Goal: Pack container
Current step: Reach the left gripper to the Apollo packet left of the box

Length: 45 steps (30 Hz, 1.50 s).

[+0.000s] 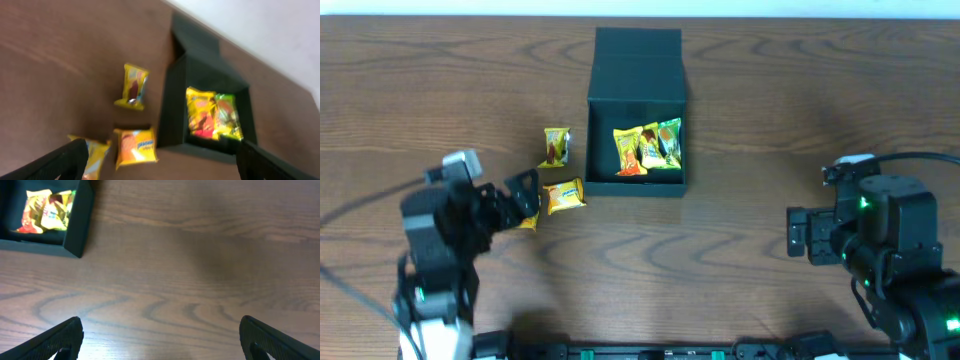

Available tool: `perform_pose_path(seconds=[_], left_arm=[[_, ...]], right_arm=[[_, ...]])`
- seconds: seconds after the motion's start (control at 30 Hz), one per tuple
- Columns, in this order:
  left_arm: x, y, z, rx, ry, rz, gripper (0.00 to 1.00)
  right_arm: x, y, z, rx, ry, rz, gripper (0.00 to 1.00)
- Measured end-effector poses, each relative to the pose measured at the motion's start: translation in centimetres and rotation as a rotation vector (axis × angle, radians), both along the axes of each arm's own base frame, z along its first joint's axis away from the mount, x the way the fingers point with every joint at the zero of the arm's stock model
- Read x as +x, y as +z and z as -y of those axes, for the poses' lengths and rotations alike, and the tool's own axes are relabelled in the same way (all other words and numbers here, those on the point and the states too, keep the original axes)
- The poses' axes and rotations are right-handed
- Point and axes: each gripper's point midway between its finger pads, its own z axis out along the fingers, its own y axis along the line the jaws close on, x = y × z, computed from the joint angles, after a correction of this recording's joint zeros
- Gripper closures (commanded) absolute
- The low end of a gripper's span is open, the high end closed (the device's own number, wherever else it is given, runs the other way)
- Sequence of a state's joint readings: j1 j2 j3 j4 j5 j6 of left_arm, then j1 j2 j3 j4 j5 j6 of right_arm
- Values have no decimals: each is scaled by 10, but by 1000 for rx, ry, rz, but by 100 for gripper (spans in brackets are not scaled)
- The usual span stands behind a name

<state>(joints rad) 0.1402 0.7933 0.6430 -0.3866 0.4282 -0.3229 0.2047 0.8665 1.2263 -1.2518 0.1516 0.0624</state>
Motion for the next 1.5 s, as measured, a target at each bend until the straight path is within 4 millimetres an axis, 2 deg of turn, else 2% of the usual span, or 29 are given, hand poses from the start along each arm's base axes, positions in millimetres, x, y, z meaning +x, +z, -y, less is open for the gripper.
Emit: perform_pose_path(seconds=[0.13, 0.27, 0.33, 0.43, 0.63, 0.77, 0.9, 1.07, 1.2, 1.37, 1.5], left_arm=[[33, -2, -8, 115, -27, -154, 4], [67, -10, 14, 251, -153, -206, 5], [76, -20, 24, 278, -199, -219, 5], [79, -42, 28, 294, -228, -274, 4], [87, -58, 28, 297, -234, -301, 4], [98, -71, 19, 336, -199, -313, 4], [110, -101, 9, 382, -164, -361, 4], [125, -126, 7, 396, -152, -371, 4], [131, -141, 10, 383, -165, -377, 4], [140, -149, 21, 337, -197, -349, 4], [138, -162, 30, 329, -227, -372, 4]], right_arm=[[0, -1, 1, -4, -2, -5, 1], [0, -3, 1, -6, -2, -9, 1], [0, -2, 1, -6, -3, -8, 1], [0, -2, 1, -6, -3, -8, 1], [0, -2, 1, -7, -4, -8, 1], [0, -2, 1, -6, -3, -8, 1], [0, -2, 1, -7, -4, -8, 1], [0, -2, 1, -7, -3, -8, 1], [0, -2, 1, -7, -3, -8, 1], [0, -2, 1, -7, -3, -8, 1], [0, -2, 1, -7, -3, -8, 1]])
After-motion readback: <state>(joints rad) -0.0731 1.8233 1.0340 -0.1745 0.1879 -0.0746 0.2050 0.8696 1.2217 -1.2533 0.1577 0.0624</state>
